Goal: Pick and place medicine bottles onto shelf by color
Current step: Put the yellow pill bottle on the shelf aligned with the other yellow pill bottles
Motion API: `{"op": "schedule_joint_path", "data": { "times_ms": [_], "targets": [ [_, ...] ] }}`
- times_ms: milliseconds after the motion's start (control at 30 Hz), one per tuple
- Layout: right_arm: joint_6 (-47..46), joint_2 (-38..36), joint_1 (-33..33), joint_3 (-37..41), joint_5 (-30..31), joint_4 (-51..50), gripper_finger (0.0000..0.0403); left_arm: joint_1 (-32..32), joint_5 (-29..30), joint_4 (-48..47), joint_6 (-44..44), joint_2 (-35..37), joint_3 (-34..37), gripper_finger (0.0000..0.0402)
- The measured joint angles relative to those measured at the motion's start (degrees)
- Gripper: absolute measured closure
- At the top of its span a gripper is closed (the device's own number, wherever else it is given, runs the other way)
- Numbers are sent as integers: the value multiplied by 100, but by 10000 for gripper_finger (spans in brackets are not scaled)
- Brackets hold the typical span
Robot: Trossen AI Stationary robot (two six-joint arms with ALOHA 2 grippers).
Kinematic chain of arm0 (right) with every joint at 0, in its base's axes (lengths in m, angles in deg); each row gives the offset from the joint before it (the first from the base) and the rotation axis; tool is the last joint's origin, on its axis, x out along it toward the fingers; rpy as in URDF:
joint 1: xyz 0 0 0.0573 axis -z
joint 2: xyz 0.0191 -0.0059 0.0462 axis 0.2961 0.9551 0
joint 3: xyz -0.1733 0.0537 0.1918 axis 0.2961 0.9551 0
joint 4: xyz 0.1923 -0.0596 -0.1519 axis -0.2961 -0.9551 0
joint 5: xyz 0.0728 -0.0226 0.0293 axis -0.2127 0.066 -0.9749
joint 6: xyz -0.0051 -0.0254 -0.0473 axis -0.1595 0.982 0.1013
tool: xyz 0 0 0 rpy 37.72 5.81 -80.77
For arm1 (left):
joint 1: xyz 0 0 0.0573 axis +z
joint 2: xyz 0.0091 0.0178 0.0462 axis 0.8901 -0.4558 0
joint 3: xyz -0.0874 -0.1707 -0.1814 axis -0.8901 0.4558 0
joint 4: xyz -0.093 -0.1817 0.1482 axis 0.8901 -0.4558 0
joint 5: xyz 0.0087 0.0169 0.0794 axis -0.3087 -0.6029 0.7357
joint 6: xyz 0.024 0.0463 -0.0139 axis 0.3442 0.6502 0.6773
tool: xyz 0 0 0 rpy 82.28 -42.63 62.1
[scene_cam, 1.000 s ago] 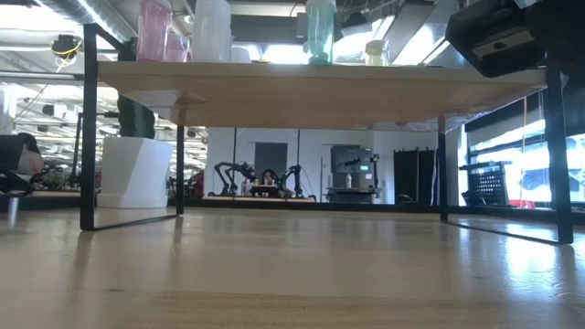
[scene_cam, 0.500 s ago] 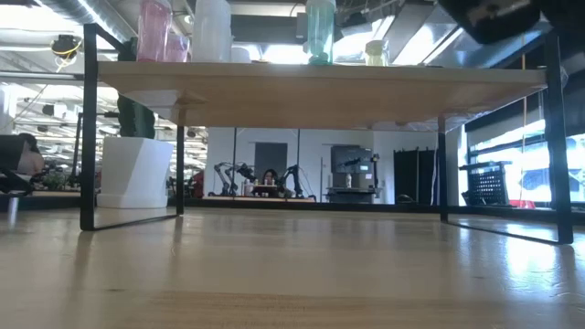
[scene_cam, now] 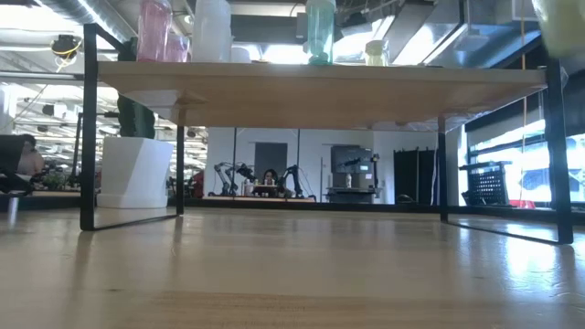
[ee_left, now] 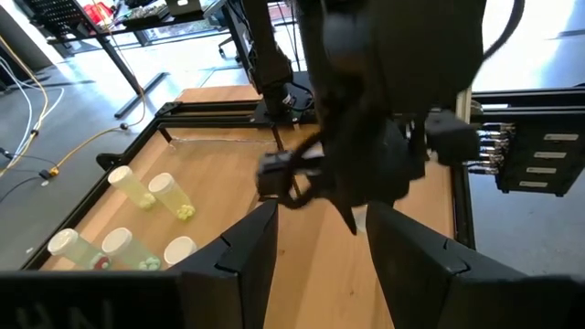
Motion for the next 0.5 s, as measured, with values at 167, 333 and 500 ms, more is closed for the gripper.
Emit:
{"op": "schedule_joint_path", "data": {
  "times_ms": [167, 333, 500],
  "targets": [
    [-76, 0, 104, -610, -7, -336, 281, 0, -1, -22, 0, 0, 0, 242],
    [-82, 0, 182, -1148, -7, -657, 281, -9, 0, -22, 0, 0, 2, 242],
    [-364, -1, 328, -1515, -6, -1225, 281, -9, 0, -24, 2, 0, 0, 240]
  ]
}}
